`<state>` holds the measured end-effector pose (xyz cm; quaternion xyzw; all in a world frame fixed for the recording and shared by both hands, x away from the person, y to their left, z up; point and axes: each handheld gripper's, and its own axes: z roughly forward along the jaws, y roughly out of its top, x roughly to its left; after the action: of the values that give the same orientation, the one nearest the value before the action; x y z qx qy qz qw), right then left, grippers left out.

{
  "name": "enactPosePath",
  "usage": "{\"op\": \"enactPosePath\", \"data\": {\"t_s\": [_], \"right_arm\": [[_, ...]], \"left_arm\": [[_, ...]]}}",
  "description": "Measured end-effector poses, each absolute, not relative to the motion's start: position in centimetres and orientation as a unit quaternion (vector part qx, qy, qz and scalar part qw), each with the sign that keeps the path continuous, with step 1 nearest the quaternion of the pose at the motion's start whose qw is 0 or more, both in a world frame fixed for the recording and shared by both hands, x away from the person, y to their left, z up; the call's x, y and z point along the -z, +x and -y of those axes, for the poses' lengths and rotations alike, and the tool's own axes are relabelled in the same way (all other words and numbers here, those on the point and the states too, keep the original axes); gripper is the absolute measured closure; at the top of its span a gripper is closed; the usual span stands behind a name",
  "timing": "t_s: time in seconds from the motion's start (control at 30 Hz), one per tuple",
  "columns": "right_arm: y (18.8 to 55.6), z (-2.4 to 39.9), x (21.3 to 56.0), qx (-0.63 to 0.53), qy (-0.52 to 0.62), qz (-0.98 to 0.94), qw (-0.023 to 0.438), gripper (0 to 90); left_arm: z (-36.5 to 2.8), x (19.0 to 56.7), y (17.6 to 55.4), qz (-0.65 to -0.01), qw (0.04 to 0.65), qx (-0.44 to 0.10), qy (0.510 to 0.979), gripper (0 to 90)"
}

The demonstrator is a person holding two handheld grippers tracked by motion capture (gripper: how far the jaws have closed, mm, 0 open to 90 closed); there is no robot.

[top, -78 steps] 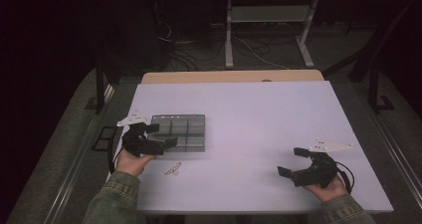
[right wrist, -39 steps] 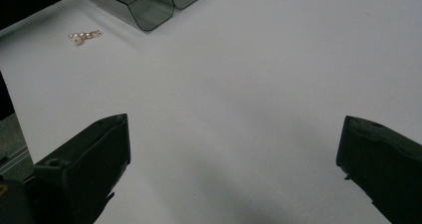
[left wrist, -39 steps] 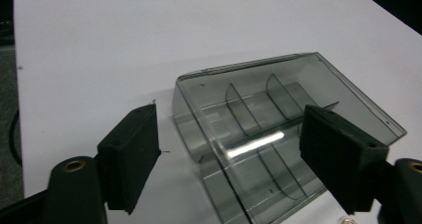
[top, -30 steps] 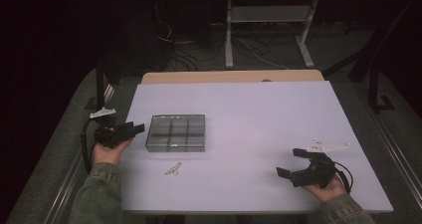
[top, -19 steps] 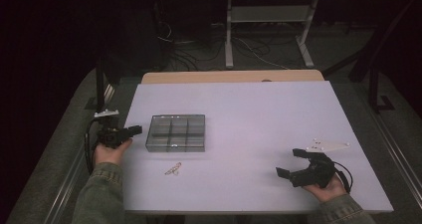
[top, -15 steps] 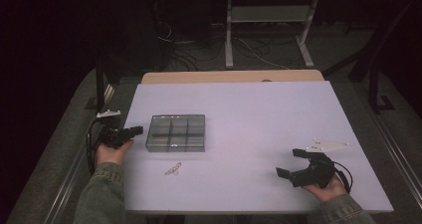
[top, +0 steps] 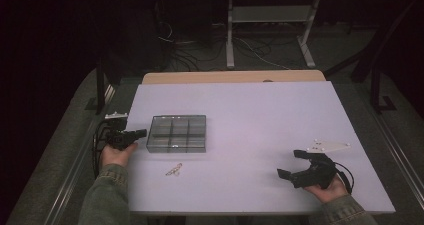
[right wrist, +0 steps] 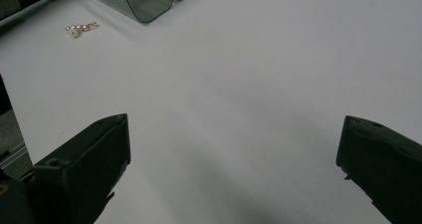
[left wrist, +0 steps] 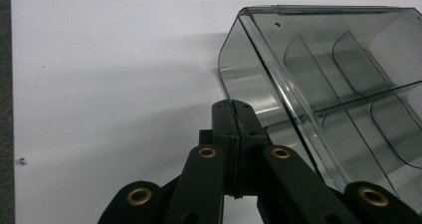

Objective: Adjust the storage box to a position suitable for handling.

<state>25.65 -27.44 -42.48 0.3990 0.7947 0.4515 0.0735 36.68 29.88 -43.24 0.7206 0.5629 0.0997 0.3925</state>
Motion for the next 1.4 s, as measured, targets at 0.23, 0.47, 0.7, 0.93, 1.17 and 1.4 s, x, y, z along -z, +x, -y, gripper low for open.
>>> {"op": "enactPosePath", "data": {"t_s": [0.23,0.47,0.7,0.93,1.17,1.4], "right_arm": [[25.8,27.5,42.6,-0.45,0.4,-0.795,0.071,0.5],[25.8,27.4,42.6,-0.448,0.402,-0.796,0.07,0.5],[25.8,27.4,42.6,-0.448,0.4,-0.797,0.069,0.5],[25.8,27.4,42.6,-0.449,0.396,-0.798,0.068,0.5],[25.8,27.4,42.5,-0.451,0.394,-0.798,0.066,0.5],[25.8,27.6,42.5,-0.452,0.396,-0.797,0.065,0.5]], "left_arm": [[-28.5,43.7,36.9,-0.557,0.381,-0.091,0.732,88.8],[-27.9,44.0,36.6,-0.554,0.41,-0.075,0.721,88.8],[-27.1,43.9,36.5,-0.546,0.416,-0.074,0.723,88.8],[-27.1,44.3,36.5,-0.549,0.421,-0.069,0.719,88.8],[-26.7,44.3,36.5,-0.545,0.422,-0.067,0.721,88.8],[-25.9,44.3,36.6,-0.538,0.425,-0.059,0.725,88.8]]}}
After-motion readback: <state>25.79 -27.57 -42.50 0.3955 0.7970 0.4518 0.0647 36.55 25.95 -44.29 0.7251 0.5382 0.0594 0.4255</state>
